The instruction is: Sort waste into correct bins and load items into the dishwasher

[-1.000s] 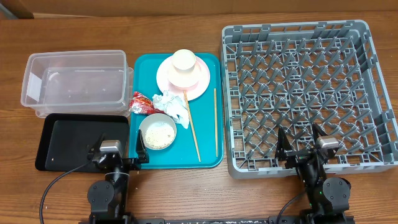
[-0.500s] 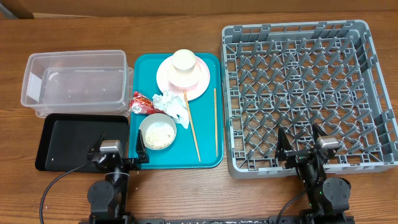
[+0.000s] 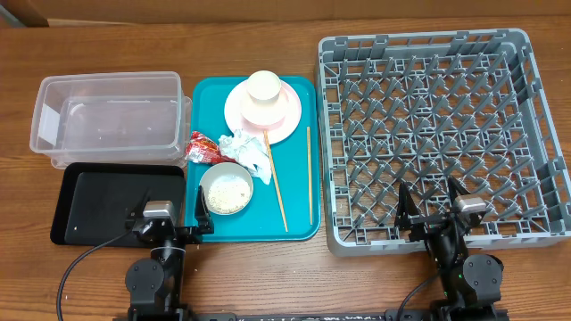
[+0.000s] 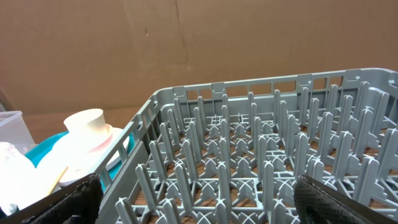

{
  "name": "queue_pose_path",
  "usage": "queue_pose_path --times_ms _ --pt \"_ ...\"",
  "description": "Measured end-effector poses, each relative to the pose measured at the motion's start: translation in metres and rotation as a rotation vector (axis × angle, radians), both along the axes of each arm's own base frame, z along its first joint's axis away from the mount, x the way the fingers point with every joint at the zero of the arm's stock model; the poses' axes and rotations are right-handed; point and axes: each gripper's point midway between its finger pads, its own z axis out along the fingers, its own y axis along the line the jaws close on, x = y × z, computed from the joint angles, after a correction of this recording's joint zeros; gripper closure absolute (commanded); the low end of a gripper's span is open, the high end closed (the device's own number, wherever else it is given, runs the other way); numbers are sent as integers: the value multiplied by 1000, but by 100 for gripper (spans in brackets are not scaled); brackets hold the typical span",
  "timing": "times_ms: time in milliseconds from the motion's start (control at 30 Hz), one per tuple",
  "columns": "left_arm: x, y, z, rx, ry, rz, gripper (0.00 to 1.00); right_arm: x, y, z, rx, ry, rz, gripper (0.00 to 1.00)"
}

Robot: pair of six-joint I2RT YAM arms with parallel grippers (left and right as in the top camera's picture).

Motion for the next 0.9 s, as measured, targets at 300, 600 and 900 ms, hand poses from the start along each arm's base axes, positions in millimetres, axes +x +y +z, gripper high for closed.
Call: queue_pose_path --times_ms 300,600,900 --pt "0 -13 5 -25 -22 -75 0 0 0 0 0 0 0 0" --pt "-17 -36 25 -129 74 -195 0 0 0 0 0 0 0 0" --pt "-34 -42 107 -157 368 -210 0 0 0 0 1 0 3 0"
